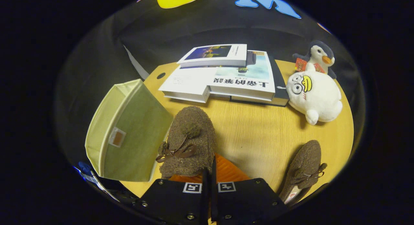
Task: Open the storage box then place both shoes into the box .Put the left shoe in first, then the right shoe, with the right side of both shoes facing outward in a uniform manner.
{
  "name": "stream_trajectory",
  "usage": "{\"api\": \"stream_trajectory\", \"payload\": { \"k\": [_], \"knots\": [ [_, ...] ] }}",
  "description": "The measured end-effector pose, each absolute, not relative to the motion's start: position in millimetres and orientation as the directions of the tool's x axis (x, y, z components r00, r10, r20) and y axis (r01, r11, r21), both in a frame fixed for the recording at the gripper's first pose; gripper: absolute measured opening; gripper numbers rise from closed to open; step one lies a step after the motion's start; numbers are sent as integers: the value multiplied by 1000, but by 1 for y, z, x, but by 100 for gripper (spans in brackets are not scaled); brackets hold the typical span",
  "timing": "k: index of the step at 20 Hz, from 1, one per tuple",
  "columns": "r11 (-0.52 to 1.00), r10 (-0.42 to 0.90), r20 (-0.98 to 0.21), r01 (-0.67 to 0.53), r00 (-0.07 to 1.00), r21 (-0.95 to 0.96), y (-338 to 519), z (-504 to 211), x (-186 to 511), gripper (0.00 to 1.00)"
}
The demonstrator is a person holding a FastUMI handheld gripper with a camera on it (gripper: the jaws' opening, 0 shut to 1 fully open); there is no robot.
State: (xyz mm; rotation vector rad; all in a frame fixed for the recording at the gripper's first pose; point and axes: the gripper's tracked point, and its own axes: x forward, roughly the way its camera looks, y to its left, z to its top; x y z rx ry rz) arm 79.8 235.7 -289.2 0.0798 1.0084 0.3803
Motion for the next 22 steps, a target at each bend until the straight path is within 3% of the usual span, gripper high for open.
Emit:
{"api": "stream_trajectory", "payload": {
  "k": [11, 22],
  "knots": [
    [883, 443, -753, -384, 487, 272, 303, -182, 74, 4],
    [827, 510, -744, -484, 432, 286, 401, -157, 78, 4]
  ]
}}
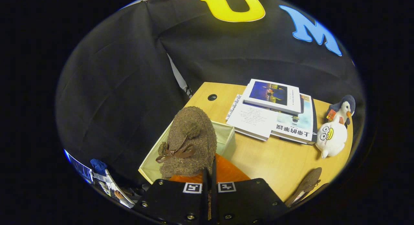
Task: Open the storage box then place both shoes into the box .Put the left shoe in first, then the right shoe, with the right side of both shoes facing outward in a uniform manner.
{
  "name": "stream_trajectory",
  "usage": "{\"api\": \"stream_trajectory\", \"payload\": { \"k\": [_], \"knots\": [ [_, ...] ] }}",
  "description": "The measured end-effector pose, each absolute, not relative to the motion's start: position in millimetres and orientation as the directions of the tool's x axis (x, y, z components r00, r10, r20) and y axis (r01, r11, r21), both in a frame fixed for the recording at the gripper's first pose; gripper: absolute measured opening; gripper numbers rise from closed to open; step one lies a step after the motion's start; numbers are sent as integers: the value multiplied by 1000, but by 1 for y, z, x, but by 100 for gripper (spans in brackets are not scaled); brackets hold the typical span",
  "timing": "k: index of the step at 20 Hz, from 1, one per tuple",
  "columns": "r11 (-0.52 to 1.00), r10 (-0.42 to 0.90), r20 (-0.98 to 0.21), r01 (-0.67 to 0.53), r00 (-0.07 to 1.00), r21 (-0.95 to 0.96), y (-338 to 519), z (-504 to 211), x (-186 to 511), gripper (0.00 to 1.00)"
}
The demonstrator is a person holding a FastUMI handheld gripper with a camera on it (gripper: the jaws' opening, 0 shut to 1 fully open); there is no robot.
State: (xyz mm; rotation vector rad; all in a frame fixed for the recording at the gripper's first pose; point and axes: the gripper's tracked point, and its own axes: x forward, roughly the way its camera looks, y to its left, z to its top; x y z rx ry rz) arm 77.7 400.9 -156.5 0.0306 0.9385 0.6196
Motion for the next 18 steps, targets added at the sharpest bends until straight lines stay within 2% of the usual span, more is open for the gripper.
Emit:
{"api": "stream_trajectory", "payload": {
  "k": [8, 16, 18],
  "knots": [
    [835, 482, -787, -473, 385, 280, 448, -184, 78, 4],
    [836, 468, -797, -484, 382, 259, 476, -203, 82, 4],
    [831, 478, -798, -483, 368, 276, 481, -208, 80, 15]
  ]
}}
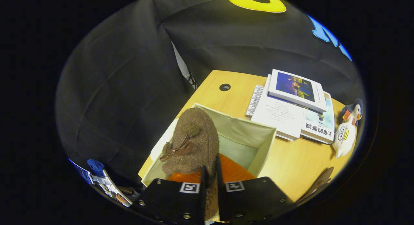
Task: Open the storage box then place both shoes into the box .Put the left shoe in first, then the right shoe, with the right side of both shoes facing outward in a uniform manner.
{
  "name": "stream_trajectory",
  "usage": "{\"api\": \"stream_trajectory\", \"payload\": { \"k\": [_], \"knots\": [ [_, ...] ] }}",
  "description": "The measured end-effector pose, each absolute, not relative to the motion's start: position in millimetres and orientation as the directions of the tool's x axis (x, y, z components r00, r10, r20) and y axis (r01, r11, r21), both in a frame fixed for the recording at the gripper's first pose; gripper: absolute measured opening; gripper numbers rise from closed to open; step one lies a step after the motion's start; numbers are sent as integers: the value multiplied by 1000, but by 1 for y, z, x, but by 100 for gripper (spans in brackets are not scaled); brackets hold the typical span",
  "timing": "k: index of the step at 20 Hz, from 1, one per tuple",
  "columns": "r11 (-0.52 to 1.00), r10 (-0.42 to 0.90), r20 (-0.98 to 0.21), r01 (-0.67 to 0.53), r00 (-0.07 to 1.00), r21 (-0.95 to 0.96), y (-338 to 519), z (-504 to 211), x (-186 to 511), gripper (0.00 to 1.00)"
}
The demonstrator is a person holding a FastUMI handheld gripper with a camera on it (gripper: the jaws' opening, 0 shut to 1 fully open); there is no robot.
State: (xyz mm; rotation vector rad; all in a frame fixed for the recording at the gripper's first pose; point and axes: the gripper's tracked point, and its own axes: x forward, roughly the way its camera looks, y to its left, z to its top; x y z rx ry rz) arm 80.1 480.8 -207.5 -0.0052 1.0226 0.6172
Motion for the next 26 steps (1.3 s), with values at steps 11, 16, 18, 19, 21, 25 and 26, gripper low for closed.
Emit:
{"api": "stream_trajectory", "payload": {
  "k": [11, 16, 18, 19, 21, 25, 26],
  "knots": [
    [835, 497, -757, -472, 424, 284, 443, -171, 98, 99],
    [840, 508, -730, -450, 457, 303, 398, -149, 100, 98],
    [843, 509, -721, -443, 470, 306, 375, -144, 99, 98],
    [844, 510, -716, -438, 476, 311, 363, -141, 98, 98],
    [848, 510, -707, -425, 491, 317, 340, -137, 97, 99],
    [851, 509, -696, -419, 507, 317, 297, -133, 90, 98],
    [855, 502, -697, -414, 511, 313, 285, -135, 88, 99]
  ]
}}
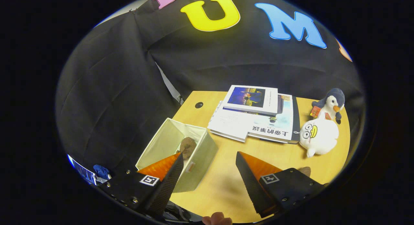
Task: Open the storage box then place both shoes into the box .Put the left shoe in first, then the right shoe, with the right side of both shoes facing outward in a uniform manner.
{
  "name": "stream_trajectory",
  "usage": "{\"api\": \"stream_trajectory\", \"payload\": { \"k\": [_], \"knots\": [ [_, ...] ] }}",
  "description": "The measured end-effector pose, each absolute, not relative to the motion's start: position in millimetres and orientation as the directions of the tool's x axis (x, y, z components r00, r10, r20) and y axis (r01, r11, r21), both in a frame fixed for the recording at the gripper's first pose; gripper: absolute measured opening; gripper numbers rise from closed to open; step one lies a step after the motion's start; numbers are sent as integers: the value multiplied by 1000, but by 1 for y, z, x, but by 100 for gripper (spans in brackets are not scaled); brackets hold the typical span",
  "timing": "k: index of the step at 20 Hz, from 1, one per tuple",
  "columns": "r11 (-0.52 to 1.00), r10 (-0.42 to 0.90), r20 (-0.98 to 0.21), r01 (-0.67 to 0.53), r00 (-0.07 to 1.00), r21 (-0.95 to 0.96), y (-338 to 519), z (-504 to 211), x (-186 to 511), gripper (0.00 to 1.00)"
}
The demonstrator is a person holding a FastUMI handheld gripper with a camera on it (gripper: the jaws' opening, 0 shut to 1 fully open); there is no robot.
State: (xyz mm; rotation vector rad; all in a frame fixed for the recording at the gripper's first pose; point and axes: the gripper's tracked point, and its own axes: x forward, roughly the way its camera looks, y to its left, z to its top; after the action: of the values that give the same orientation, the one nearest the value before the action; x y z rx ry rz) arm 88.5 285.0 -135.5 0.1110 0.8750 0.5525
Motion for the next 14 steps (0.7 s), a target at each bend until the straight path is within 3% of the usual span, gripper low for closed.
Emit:
{"api": "stream_trajectory", "payload": {
  "k": [14],
  "knots": [
    [918, 395, -727, -271, 562, 290, 142, -179, 76, 99]
  ]
}}
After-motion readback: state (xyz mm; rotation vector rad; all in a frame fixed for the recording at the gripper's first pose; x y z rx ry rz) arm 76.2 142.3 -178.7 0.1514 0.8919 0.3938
